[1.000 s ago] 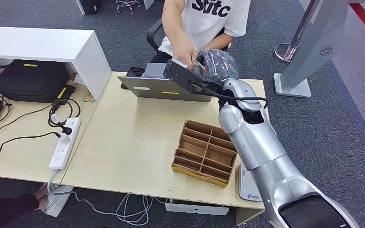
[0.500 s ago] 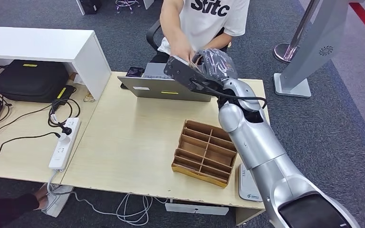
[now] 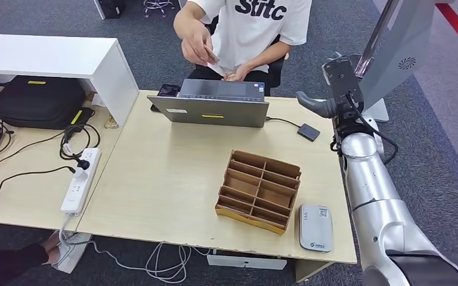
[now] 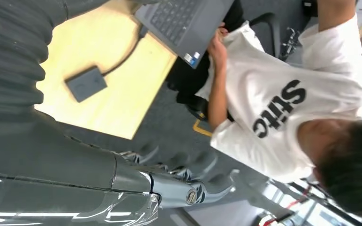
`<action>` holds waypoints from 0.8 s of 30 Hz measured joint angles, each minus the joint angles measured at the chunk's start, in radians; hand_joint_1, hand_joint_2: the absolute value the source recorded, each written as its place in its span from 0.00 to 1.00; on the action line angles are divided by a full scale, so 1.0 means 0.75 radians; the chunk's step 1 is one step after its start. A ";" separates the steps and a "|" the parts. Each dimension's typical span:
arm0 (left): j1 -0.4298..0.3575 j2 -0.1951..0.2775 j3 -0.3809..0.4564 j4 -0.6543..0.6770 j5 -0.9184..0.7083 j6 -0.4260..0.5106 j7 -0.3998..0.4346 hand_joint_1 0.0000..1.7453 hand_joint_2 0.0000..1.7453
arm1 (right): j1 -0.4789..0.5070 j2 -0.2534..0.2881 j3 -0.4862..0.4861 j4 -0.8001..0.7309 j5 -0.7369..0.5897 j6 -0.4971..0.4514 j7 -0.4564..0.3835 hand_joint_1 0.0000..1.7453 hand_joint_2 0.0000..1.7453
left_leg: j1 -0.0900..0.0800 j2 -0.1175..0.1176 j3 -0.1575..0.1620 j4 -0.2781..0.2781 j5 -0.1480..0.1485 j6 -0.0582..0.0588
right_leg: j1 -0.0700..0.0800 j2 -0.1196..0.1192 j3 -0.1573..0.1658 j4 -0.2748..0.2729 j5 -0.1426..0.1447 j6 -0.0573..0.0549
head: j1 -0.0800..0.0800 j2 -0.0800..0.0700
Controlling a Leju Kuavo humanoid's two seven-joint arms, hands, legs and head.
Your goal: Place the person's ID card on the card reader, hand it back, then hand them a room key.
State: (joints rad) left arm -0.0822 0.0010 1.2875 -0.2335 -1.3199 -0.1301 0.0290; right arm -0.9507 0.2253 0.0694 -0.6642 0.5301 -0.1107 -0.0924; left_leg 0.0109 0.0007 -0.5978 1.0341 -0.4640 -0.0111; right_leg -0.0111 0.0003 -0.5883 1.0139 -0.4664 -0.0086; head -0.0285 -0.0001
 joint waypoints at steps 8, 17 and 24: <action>-0.006 0.001 0.000 0.000 0.010 0.002 -0.001 0.00 1.00 | 0.022 -0.009 -0.196 0.009 -0.144 0.063 -0.015 0.00 1.00 | 0.002 0.000 0.000 0.000 0.000 0.000 | 0.002 0.000 -0.002 0.000 0.000 -0.001 | 0.000 0.000; -0.007 0.000 0.000 0.005 0.009 0.002 0.002 0.00 1.00 | 0.125 -0.164 -0.635 0.116 -0.597 0.235 -0.172 0.00 1.00 | 0.000 -0.006 0.000 0.000 0.000 0.001 | 0.001 -0.006 0.002 -0.003 -0.001 0.001 | 0.000 0.000; -0.004 -0.006 0.000 0.007 0.023 0.013 0.002 0.00 1.00 | 0.465 -0.360 -0.931 0.273 -0.917 0.647 -0.326 0.00 1.00 | 0.002 -0.017 0.001 0.000 -0.005 0.006 | 0.002 -0.016 0.008 -0.006 -0.008 0.006 | 0.000 0.000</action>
State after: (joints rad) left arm -0.0855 -0.0032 1.2875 -0.2279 -1.3028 -0.1202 0.0307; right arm -0.6022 -0.0444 -0.6287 -0.4597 -0.1574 0.3746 -0.3368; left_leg 0.0122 -0.0124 -0.5967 1.0344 -0.4678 -0.0066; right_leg -0.0093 -0.0121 -0.5820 1.0091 -0.4724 -0.0044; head -0.0283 -0.0003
